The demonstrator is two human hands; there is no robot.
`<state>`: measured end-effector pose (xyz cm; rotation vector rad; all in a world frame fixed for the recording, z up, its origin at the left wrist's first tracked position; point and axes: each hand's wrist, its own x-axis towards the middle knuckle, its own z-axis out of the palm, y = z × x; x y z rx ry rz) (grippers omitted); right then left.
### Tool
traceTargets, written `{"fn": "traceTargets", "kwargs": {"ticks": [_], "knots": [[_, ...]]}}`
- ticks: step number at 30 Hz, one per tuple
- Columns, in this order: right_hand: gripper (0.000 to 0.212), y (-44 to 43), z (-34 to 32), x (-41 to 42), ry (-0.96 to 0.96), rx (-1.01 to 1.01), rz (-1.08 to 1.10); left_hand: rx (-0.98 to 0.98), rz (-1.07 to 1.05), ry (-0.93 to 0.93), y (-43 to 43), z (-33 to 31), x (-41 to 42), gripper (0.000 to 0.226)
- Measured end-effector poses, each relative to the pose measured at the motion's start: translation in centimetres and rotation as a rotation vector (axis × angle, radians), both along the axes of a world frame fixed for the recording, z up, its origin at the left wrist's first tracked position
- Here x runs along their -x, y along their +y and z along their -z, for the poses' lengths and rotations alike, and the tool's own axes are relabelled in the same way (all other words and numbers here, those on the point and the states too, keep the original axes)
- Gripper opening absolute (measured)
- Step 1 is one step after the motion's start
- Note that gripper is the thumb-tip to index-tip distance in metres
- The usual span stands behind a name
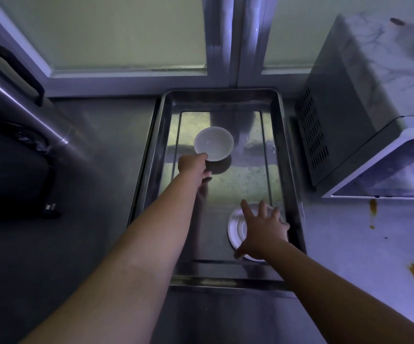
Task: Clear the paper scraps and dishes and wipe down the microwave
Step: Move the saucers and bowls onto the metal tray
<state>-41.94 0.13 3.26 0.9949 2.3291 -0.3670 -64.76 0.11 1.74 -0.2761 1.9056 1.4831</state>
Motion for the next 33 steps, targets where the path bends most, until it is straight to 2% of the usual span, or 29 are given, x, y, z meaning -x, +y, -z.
{"fn": "traceTargets", "kwargs": {"ticks": [5,9,15,20,24,26,29,31,33], "knots": [[0.141,-0.1,-0.2,-0.1,0.01,0.016,0.011,-0.105,-0.05,-0.002,-3.8,-1.6,-2.3,0.031],[0.142,-0.2,-0.5,-0.1,0.009,0.01,0.007,-0.135,-0.07,-0.035,-10.7,-2.4,-6.1,0.007],[0.145,-0.6,-0.9,-0.4,0.0,-0.014,-0.004,-0.111,-0.112,-0.082,-17.3,-2.9,-10.2,0.018],[0.146,-0.8,-1.1,-0.1,-0.035,-0.002,0.02,-0.054,-0.115,-0.058,-19.4,-3.1,-10.4,0.023],[0.142,-0.6,-0.9,-0.8,0.022,0.045,0.043,-0.032,-0.079,-0.034,-20.0,-3.2,-10.6,0.029],[0.14,-0.3,-1.0,-1.5,0.073,0.093,0.062,0.024,-0.012,0.042,-20.0,-3.5,-11.1,0.036],[0.124,-0.3,-1.7,-2.5,0.188,0.11,0.131,0.19,0.196,0.353,-19.9,-3.9,-12.2,0.053],[0.099,-0.5,-3.0,-3.5,0.343,0.125,0.229,0.214,0.283,0.557,-19.2,-4.4,-13.1,0.059],[0.066,-0.6,-4.7,-5.2,0.523,0.162,0.312,0.165,0.317,0.666,-18.1,-5.3,-14.3,0.053]]}}
